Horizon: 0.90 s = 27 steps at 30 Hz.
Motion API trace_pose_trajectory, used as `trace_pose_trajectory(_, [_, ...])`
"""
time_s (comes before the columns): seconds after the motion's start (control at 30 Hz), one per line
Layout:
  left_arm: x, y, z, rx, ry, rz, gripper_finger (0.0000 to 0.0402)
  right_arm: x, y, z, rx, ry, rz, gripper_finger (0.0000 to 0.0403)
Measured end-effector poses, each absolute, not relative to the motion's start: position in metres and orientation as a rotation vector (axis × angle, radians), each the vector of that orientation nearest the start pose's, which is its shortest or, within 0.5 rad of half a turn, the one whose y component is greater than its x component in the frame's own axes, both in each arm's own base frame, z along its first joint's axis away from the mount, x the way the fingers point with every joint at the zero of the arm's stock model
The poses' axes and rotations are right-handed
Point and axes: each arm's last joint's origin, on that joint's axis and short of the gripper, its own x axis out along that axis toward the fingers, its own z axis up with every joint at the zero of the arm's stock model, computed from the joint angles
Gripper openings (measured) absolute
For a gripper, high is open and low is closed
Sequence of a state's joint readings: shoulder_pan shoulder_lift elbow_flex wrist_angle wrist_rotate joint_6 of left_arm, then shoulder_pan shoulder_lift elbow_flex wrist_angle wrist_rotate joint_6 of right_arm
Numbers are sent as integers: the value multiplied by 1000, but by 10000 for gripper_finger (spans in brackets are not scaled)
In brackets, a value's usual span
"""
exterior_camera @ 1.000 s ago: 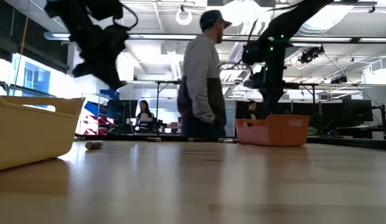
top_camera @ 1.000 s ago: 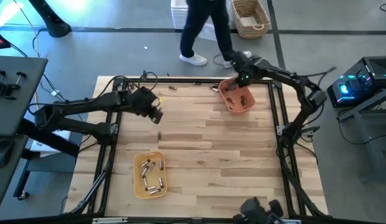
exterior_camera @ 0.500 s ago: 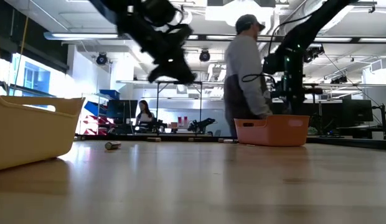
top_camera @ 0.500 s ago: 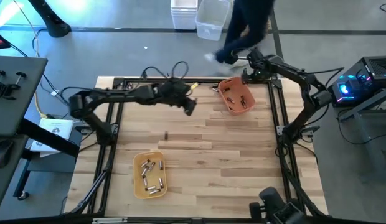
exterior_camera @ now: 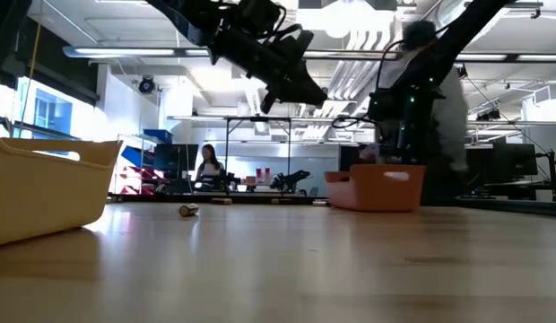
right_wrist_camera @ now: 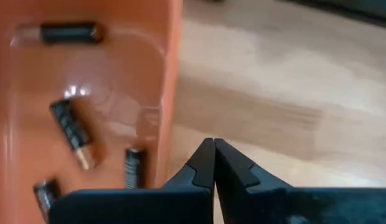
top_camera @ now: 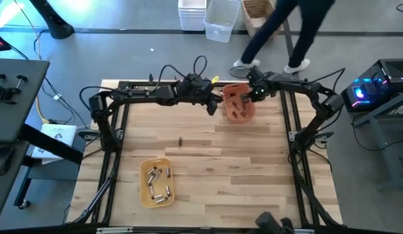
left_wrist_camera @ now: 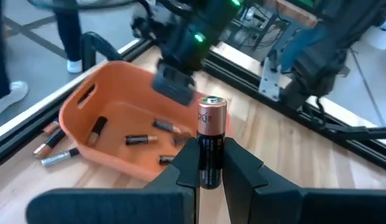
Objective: Sort batteries
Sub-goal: Put the black battery into the orange bin
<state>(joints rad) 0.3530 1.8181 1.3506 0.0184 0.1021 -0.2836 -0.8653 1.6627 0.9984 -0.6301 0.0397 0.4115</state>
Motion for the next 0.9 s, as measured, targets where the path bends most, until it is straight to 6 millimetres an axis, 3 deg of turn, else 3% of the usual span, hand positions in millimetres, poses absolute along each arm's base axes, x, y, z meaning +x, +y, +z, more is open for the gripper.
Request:
trace_pose_trajectory(0.33, [388, 161, 251, -391, 429, 339, 29, 252, -177, 170, 831, 1025, -739, 0])
trace_pose_trajectory(0.47, [381, 170, 243, -370, 511, 358, 29, 265, -150, 176, 819, 1052, -634, 0])
trace_pose_trajectory(0.57, [373, 177, 234, -363, 548, 379, 29, 260, -137, 194, 769, 1045, -658, 0])
trace_pose_trajectory(0.7, [363, 184, 212, -410, 556, 389, 29, 234, -134, 231, 755, 950, -731, 0])
trace_pose_trajectory(0.8, [364, 180, 194, -436, 563, 330, 29, 213, -132, 258, 776, 845, -762, 0])
trace_pose_trajectory(0.9, [379, 168, 186, -440, 517, 239, 29, 199, -131, 275, 779, 757, -775, 0])
